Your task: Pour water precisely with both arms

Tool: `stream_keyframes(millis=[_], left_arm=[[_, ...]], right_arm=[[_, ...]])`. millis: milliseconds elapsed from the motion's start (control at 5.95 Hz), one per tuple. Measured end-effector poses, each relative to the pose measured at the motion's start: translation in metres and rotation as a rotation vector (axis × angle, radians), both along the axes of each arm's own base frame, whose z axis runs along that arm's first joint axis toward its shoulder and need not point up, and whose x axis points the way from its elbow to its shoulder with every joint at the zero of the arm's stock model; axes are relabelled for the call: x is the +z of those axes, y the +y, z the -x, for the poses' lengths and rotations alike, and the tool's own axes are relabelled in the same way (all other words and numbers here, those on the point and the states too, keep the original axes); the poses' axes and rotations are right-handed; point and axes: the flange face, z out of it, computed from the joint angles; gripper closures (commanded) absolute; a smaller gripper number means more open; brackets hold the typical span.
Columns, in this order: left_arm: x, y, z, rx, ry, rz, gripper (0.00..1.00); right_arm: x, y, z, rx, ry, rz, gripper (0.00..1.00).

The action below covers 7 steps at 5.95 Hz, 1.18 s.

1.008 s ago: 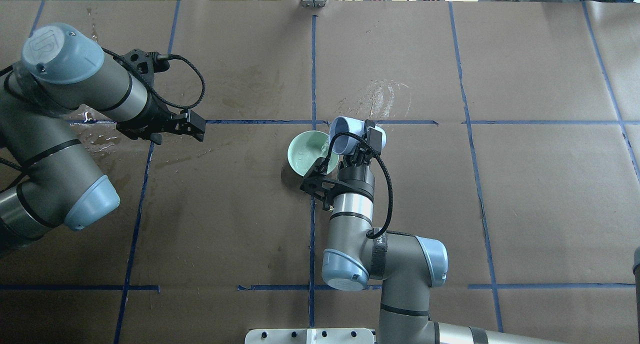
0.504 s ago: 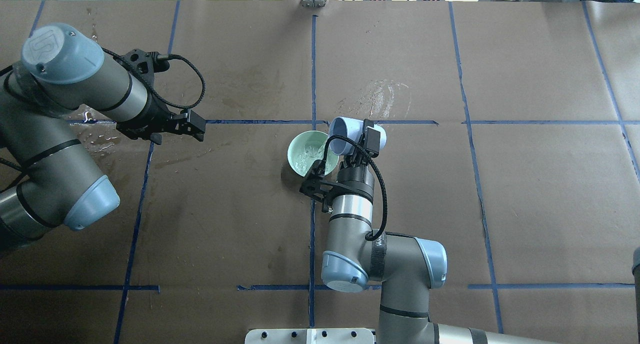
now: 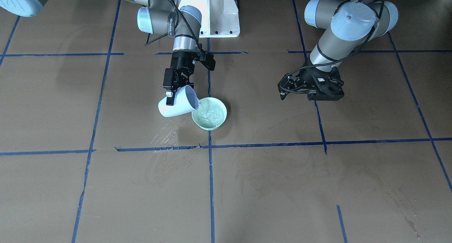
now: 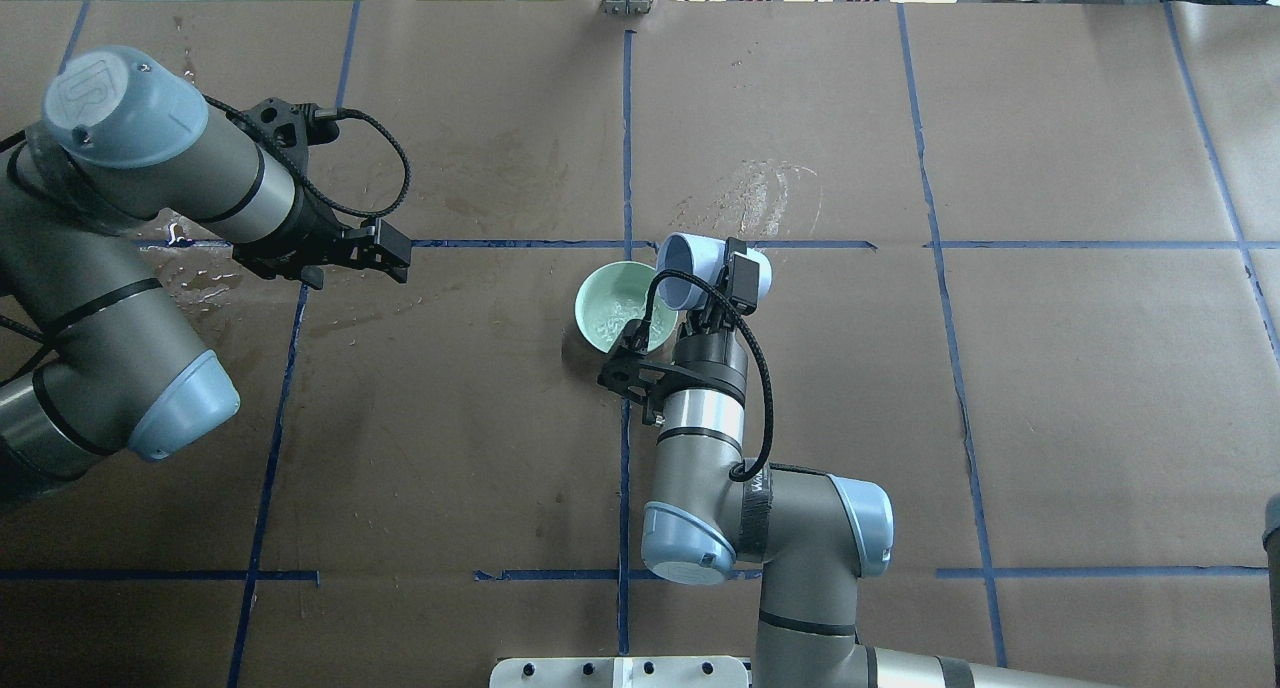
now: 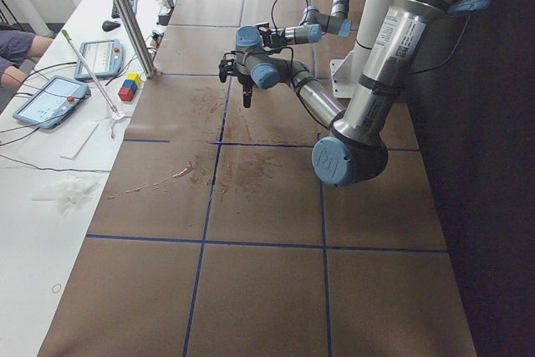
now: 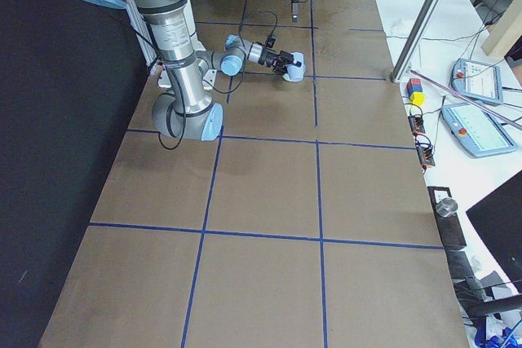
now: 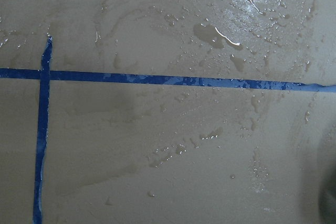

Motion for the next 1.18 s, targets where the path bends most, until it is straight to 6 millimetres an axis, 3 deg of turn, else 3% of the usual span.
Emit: stream_keyframes(millis=[840,1176], left_arm=[[-0.001,0.0,0.0,0.0,0.001,-0.001,0.0],[-0.001,0.0,0.0,0.0,0.001,-0.001,0.0]], right_arm=[[-0.007,0.0,-0.001,0.002,-0.023,-0.003,1.0],[-0.025,-0.002,-0.001,0.012,-0.086,-0.006,1.0]])
